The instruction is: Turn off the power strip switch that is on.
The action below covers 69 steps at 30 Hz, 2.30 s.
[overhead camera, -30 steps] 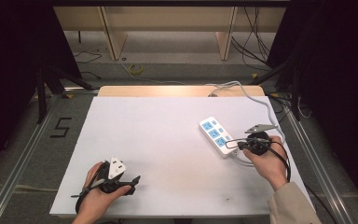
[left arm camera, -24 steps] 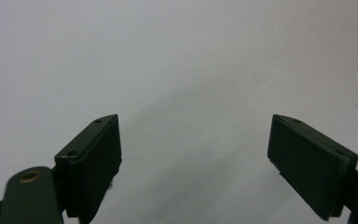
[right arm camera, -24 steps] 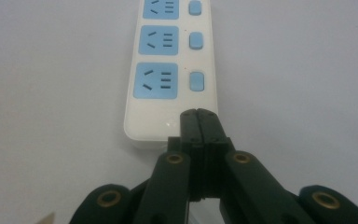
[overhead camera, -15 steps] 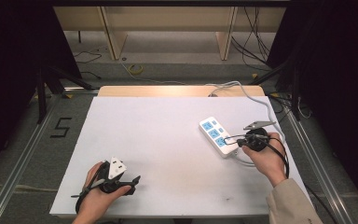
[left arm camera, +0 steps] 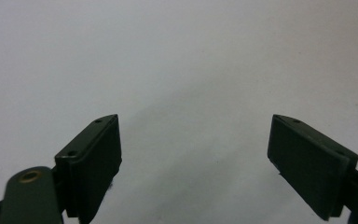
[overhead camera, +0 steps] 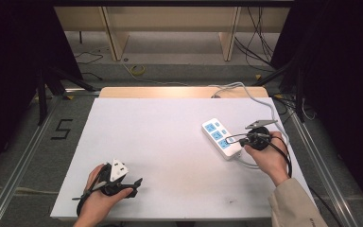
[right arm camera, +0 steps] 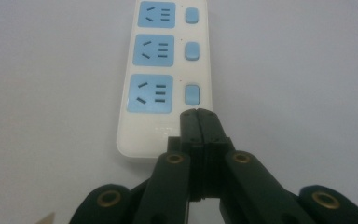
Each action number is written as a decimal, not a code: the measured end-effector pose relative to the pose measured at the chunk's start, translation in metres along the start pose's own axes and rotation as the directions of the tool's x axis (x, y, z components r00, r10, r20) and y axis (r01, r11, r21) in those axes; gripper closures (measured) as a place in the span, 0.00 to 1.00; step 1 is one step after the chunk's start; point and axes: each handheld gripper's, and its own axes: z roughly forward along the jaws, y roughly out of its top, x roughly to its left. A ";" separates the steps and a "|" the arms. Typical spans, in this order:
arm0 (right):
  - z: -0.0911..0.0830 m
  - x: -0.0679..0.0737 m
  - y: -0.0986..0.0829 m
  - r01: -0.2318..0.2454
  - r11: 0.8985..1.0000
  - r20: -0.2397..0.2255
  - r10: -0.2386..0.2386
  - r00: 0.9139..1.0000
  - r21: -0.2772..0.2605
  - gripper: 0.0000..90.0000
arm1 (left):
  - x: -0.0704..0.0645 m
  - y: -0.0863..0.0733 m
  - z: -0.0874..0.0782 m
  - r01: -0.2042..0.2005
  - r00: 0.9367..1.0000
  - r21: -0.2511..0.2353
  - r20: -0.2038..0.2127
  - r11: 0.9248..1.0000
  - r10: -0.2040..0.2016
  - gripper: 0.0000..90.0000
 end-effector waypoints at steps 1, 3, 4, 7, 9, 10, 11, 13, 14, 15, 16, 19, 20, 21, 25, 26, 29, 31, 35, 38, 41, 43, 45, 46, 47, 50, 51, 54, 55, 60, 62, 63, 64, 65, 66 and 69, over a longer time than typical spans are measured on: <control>0.000 0.000 0.001 0.000 1.000 -0.001 0.000 1.000 0.001 1.00 | 0.000 0.000 0.000 0.000 1.000 0.000 0.000 1.000 0.000 0.19; 0.001 0.000 0.002 0.002 1.000 0.002 -0.002 1.000 0.003 1.00 | 0.000 0.000 0.000 -0.001 1.000 0.000 0.000 1.000 0.001 0.19; 0.001 0.000 0.002 0.003 1.000 0.001 -0.003 1.000 0.004 1.00 | 0.000 0.000 0.000 -0.001 1.000 0.000 0.000 1.000 0.001 0.19; 0.002 0.000 0.004 0.006 1.000 0.000 -0.006 1.000 0.007 1.00 | 0.000 0.000 0.000 -0.001 1.000 0.000 0.000 1.000 0.001 0.19; 0.002 -0.001 0.005 0.005 1.000 0.000 -0.005 1.000 0.008 1.00 | 0.000 0.000 0.000 -0.002 1.000 0.000 0.000 1.000 0.002 0.19; 0.002 -0.001 0.006 0.005 1.000 0.001 -0.005 1.000 0.007 1.00 | 0.000 0.000 0.000 -0.001 1.000 -0.001 0.001 1.000 0.001 0.19; 0.003 -0.001 0.006 0.005 1.000 0.001 -0.005 1.000 0.010 1.00 | 0.000 0.000 0.000 -0.003 1.000 0.001 0.001 1.000 0.003 0.19; 0.003 -0.001 0.007 0.008 1.000 0.001 -0.008 1.000 0.013 1.00 | 0.000 0.000 0.000 -0.003 1.000 0.000 0.001 1.000 0.003 0.19; 0.004 -0.001 0.008 0.008 1.000 0.000 -0.008 1.000 0.014 1.00 | 0.000 0.000 0.000 -0.003 1.000 0.001 0.002 1.000 0.003 0.19; 0.004 -0.002 0.009 0.008 1.000 0.000 -0.008 1.000 0.014 1.00 | 0.000 0.000 0.000 -0.003 1.000 0.001 0.001 1.000 0.003 0.19; 0.004 -0.002 0.009 0.008 1.000 0.002 -0.008 1.000 0.014 1.00 | 0.000 0.000 0.000 -0.003 1.000 0.001 0.001 1.000 0.003 0.19; 0.004 -0.002 0.012 0.010 1.000 0.002 -0.010 1.000 0.015 1.00 | 0.000 0.000 0.000 -0.003 1.000 0.001 0.002 1.000 0.003 0.19; 0.004 -0.002 0.012 0.011 1.000 0.002 -0.011 1.000 0.017 1.00 | 0.000 0.000 0.000 -0.003 1.000 0.001 0.002 1.000 0.003 0.19; 0.005 -0.002 0.013 0.011 1.000 0.002 -0.011 1.000 0.017 1.00 | 0.000 0.000 0.000 -0.003 1.000 0.001 0.002 1.000 0.003 0.19; 0.007 -0.003 0.015 0.009 1.000 0.002 -0.009 1.000 0.022 1.00 | 0.000 0.000 0.000 -0.003 1.000 0.000 0.002 1.000 0.003 0.19; 0.008 -0.003 0.015 0.011 1.000 0.002 -0.011 1.000 0.023 1.00 | 0.000 0.000 0.000 -0.003 1.000 0.001 0.002 1.000 0.003 0.19; 0.009 -0.003 0.016 0.010 1.000 0.001 -0.010 1.000 0.030 1.00 | 0.000 0.000 0.001 -0.004 1.000 0.001 0.002 1.000 0.004 0.19; 0.010 -0.003 0.017 0.011 1.000 0.002 -0.011 1.000 0.029 1.00 | 0.000 0.000 0.001 -0.003 1.000 0.001 0.003 1.000 0.003 0.19; 0.011 -0.003 0.020 0.012 0.999 0.000 -0.012 1.000 0.032 1.00 | 0.000 0.000 0.001 -0.006 1.000 0.001 0.003 1.000 0.006 0.19; 0.013 -0.003 0.021 0.012 0.999 -0.001 -0.012 1.000 0.037 1.00 | 0.000 0.000 0.001 -0.005 1.000 0.000 0.003 1.000 0.005 0.19; 0.015 -0.003 0.021 0.008 0.999 0.000 -0.008 1.000 0.041 1.00 | 0.000 0.000 0.001 -0.007 1.000 0.002 0.003 1.000 0.007 0.19; 0.016 -0.003 0.021 0.006 0.999 -0.002 -0.006 1.000 0.042 1.00 | 0.000 0.000 0.001 -0.007 1.000 0.001 0.003 1.000 0.007 0.19; 0.017 -0.003 0.022 0.007 0.999 -0.001 -0.007 1.000 0.046 1.00 | 0.000 0.000 0.001 -0.007 1.000 0.002 0.003 1.000 0.007 0.19; 0.018 -0.003 0.023 0.008 0.999 0.000 -0.008 1.000 0.045 1.00 | 0.000 0.000 0.001 -0.007 1.000 0.001 0.002 1.000 0.007 0.19; 0.018 -0.004 0.023 0.008 0.999 0.001 -0.008 1.000 0.046 1.00 | 0.000 0.000 0.001 -0.007 1.000 0.001 0.003 1.000 0.007 0.19; 0.019 -0.004 0.025 0.007 0.999 0.000 -0.008 1.000 0.050 1.00 | 0.000 0.000 0.001 -0.008 1.000 0.001 0.002 1.000 0.008 0.19; 0.020 -0.004 0.025 0.008 0.999 0.001 -0.008 1.000 0.051 1.00 | 0.000 0.000 0.001 -0.008 1.000 0.001 0.002 1.000 0.008 0.19; 0.021 -0.004 0.026 0.006 0.998 0.001 -0.006 1.000 0.056 1.00 | 0.000 0.000 0.001 -0.008 1.000 0.001 0.003 1.000 0.008 0.19; 0.022 -0.005 0.026 0.008 0.998 0.000 -0.008 1.000 0.059 1.00 | -0.001 0.000 0.001 -0.008 1.000 0.001 0.003 1.000 0.008 0.19; 0.024 -0.004 0.028 0.008 0.998 0.000 -0.008 1.000 0.063 1.00 | -0.001 0.000 0.001 -0.007 1.000 0.001 0.003 1.000 0.007 0.19; 0.025 -0.004 0.029 0.004 0.998 0.000 -0.004 1.000 0.064 1.00 | -0.001 0.000 0.001 -0.007 1.000 0.001 0.003 1.000 0.007 0.19; 0.025 -0.005 0.030 0.004 0.998 0.001 -0.004 1.000 0.064 1.00 | -0.001 0.000 0.001 -0.007 1.000 0.001 0.003 1.000 0.007 0.19; 0.025 -0.005 0.030 0.007 0.998 0.001 -0.007 1.000 0.064 1.00 | -0.001 0.000 0.001 -0.007 1.000 0.000 0.003 1.000 0.007 0.19; 0.025 -0.005 0.031 0.006 0.998 0.002 -0.006 1.000 0.064 1.00 | -0.001 0.000 0.001 -0.007 1.000 0.001 0.003 1.000 0.007 0.19; 0.026 -0.005 0.031 0.007 0.998 0.003 -0.007 1.000 0.064 1.00 | -0.001 0.000 0.001 -0.007 1.000 0.001 0.003 1.000 0.007 0.19; 0.027 -0.005 0.033 0.009 0.998 0.002 -0.009 1.000 0.065 1.00 | -0.001 0.000 0.001 -0.007 1.000 0.000 0.003 1.000 0.007 0.19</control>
